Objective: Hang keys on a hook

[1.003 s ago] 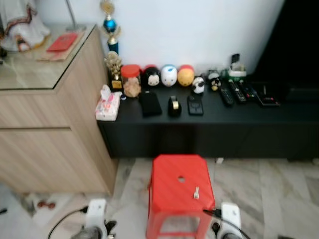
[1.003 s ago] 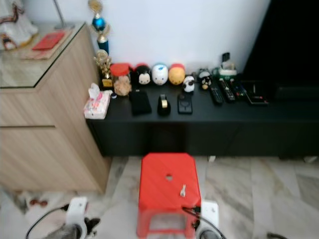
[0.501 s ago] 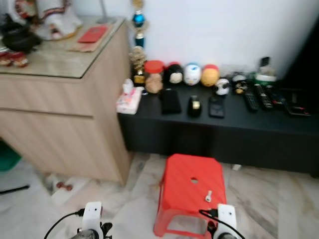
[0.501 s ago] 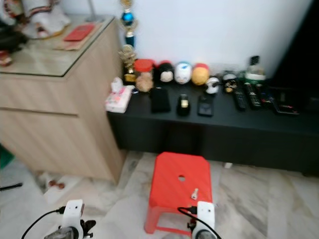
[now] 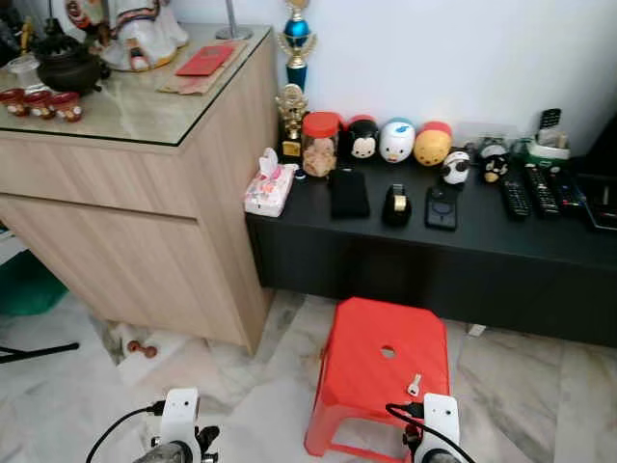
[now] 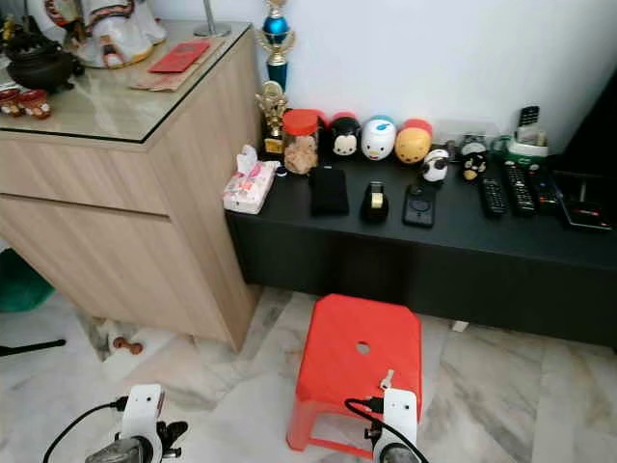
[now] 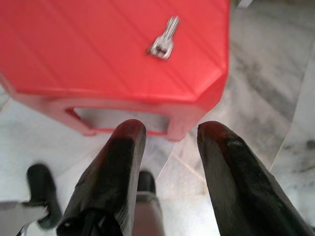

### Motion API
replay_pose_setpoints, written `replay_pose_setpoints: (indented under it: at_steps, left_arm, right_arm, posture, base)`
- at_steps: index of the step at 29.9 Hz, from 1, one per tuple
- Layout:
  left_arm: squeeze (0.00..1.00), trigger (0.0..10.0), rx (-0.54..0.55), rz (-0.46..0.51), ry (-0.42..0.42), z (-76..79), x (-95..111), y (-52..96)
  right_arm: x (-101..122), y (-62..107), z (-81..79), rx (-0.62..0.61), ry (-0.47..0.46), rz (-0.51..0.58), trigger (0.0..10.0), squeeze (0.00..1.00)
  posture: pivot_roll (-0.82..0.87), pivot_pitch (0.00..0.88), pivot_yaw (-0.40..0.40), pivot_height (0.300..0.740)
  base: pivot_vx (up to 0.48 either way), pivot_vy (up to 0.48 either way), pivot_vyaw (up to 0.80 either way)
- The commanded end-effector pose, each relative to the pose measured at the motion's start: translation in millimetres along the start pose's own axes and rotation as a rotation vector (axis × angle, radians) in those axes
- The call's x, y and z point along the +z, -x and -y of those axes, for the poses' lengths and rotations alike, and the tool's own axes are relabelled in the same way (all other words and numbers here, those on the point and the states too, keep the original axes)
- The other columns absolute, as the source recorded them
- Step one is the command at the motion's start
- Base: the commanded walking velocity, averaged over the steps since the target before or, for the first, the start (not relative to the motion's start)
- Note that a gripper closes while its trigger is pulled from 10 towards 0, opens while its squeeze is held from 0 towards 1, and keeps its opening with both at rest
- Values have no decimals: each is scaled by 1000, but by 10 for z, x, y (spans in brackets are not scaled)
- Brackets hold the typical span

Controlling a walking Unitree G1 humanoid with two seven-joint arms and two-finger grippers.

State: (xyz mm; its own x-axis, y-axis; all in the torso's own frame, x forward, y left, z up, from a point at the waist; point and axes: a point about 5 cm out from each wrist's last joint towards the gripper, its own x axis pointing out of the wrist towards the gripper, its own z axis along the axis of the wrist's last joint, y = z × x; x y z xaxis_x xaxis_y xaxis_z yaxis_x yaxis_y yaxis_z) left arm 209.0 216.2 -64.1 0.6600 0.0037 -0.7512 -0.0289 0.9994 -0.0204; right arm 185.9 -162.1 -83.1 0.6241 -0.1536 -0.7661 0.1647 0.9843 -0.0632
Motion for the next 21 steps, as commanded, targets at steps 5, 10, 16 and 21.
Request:
replay_pose_setpoints:
  at_steps: [5,10,16,21]
  left_arm:
    - [0,10000,57,162,-35,-52,64,46]
    - [0,10000,81,239,-38,-73,101,75]
    - [0,10000,156,553,-80,-183,502,255]
    - [0,10000,129,744,-92,-99,716,509]
  right_arm:
    - [62,34,19,-58,58,140,10000,0]
    - [66,52,10,-49,28,176,10000,0]
    - [680,99,651,-88,71,504,10000,0]
    - [890,165,645,-100,63,626,10000,0]
  posture:
    - [-108,18,-16,740]
    - [-114,16,-15,740]
    - [-105,23,-33,740]
    - [-93,8,-31,740]
  base:
    - [0,0,0]
    - [0,0,0]
    - [0,0,0]
    - [0,0,0]
